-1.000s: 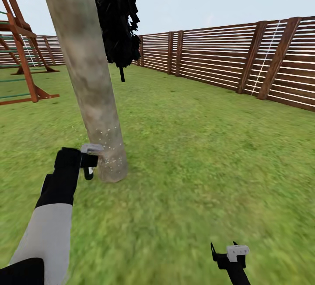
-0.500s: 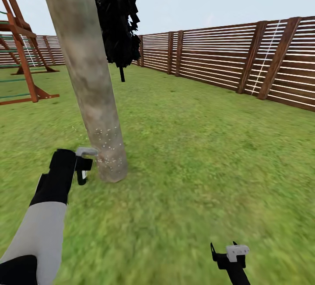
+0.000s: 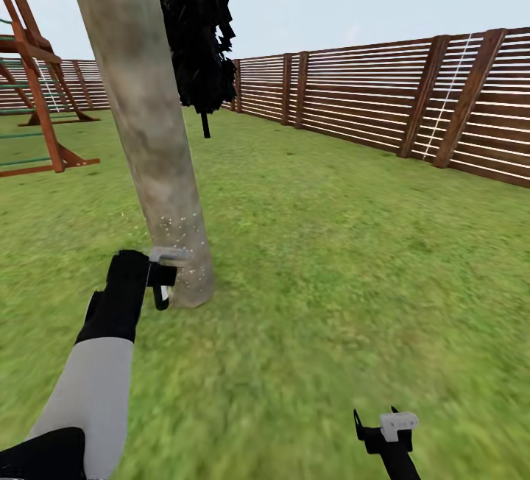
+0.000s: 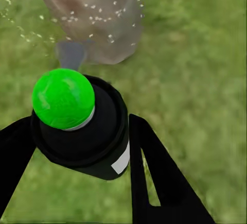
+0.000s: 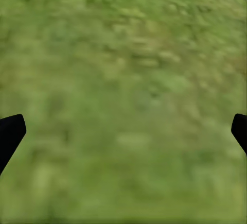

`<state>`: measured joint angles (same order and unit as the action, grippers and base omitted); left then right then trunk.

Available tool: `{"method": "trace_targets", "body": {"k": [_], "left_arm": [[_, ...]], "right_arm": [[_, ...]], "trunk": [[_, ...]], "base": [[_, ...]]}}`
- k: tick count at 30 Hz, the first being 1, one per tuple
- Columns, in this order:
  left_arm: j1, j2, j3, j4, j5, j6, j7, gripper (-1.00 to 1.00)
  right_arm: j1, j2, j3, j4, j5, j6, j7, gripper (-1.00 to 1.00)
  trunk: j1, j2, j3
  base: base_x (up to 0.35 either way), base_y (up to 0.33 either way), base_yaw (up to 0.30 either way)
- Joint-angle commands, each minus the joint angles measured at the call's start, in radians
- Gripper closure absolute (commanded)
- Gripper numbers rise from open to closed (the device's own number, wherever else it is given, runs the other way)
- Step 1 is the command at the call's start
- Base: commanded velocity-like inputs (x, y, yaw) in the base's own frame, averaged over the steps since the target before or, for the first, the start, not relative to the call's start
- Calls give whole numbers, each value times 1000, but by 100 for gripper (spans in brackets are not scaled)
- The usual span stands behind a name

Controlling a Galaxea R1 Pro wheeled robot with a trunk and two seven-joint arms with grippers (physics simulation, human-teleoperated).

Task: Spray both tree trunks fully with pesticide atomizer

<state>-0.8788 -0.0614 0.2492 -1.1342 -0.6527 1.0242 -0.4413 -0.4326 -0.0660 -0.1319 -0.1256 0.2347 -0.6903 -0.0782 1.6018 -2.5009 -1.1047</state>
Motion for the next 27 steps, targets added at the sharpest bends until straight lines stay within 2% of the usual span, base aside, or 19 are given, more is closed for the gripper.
{"method": "trace_targets", "body": {"k": [1,2,4,6,8,10,14,15,16,17,18,19,20,21,22,23,24,27], "left_arm": [[5,36,2,-2,10,2,-1,100],[7,54,3,-2,10,2,-1,100],[9,64,-2,-3,10,2,-2,100],[10,54,-13,2,11,2,-2,100],[10,20,-43,10,11,0,5,100],[19,3,-55,21,10,-2,16,100],[68,-1,-48,124,29,-27,116,100],[76,0,-47,193,53,-80,127,100],[78,2,-45,294,88,-172,131,100],[79,3,-44,337,104,-209,133,100],[79,6,-35,406,134,-270,139,100],[79,8,-10,457,164,-326,158,100],[79,8,25,486,187,-373,193,100],[80,9,76,510,206,-421,240,100],[80,10,98,526,211,-442,259,100],[80,12,136,575,213,-482,290,100],[80,13,154,601,214,-506,306,100],[110,12,173,633,219,-561,338,100]], "right_arm": [[0,0,0,1,0,0,0,-100],[0,0,0,1,0,0,0,-100],[0,0,0,1,0,0,0,-100],[0,0,0,1,0,0,0,-100],[0,0,0,1,0,0,0,-100],[0,0,0,1,0,0,0,-100],[0,0,0,1,0,0,0,-100],[0,0,0,1,0,0,0,-100],[0,0,0,1,0,0,0,-100],[0,0,0,1,0,0,0,-100],[0,0,0,1,0,0,0,-100],[0,0,0,1,0,0,0,-100],[0,0,0,1,0,0,0,-100],[0,0,0,1,0,0,0,-100],[0,0,0,1,0,0,0,-100],[0,0,0,1,0,0,0,-100],[0,0,0,1,0,0,0,-100],[0,0,0,1,0,0,0,-100]], "trunk": [[0,0,0],[0,0,0],[0,0,0],[0,0,0],[0,0,0],[0,0,0],[0,0,0],[0,0,0],[0,0,0],[0,0,0],[0,0,0],[0,0,0],[0,0,0],[0,0,0],[0,0,0],[0,0,0],[0,0,0],[0,0,0]], "base": [[0,0,0],[0,0,0],[0,0,0],[0,0,0],[0,0,0],[0,0,0],[0,0,0],[0,0,0],[0,0,0],[0,0,0],[0,0,0],[0,0,0],[0,0,0],[0,0,0],[0,0,0],[0,0,0],[0,0,0],[0,0,0]]}}
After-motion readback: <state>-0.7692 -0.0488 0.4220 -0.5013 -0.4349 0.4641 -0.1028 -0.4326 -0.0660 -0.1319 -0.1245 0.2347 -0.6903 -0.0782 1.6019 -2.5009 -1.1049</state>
